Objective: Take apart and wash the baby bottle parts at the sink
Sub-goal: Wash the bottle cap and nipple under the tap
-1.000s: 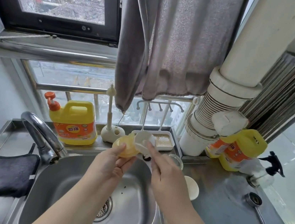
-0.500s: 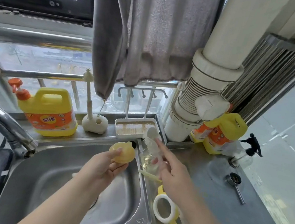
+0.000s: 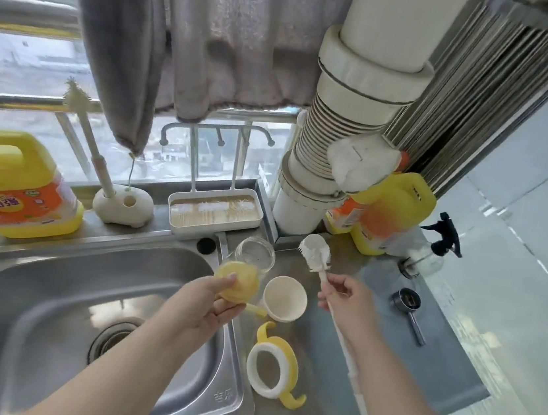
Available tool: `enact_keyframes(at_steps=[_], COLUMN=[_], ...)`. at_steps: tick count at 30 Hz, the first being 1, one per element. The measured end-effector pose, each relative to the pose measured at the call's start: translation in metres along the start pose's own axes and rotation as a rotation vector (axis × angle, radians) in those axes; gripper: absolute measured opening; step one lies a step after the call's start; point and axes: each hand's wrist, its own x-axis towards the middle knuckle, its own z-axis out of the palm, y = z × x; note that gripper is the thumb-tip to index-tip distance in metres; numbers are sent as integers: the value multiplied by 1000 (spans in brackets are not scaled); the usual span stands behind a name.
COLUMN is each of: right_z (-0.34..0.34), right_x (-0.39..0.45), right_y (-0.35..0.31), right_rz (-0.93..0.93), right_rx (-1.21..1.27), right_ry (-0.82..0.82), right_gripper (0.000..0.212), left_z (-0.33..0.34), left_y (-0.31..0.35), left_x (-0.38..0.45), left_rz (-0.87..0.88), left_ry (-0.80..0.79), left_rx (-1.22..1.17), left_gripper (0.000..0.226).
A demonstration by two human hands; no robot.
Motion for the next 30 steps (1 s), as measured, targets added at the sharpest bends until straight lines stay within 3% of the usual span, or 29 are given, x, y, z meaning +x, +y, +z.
enact_keyframes(at_steps=[11, 16, 22, 30], right_z=[22, 29, 26, 20], right_x=[62, 69, 70, 59], right_y=[51, 49, 43, 39], right_rz=[159, 71, 38, -4], right_rx=[-61, -264, -413, -408], right_ry=[-126, -154, -202, -61], right_gripper=[17, 13, 33, 29], left_z=[-16, -16, -8, -17], left_y=[-9, -4, -6, -14], left_x=[35, 38, 42, 45], left_rz=[-43, -31, -44, -69], left_ry=[128, 142, 138, 164], left_rx=[-46, -87, -89, -66], left_gripper=[7, 6, 7, 10])
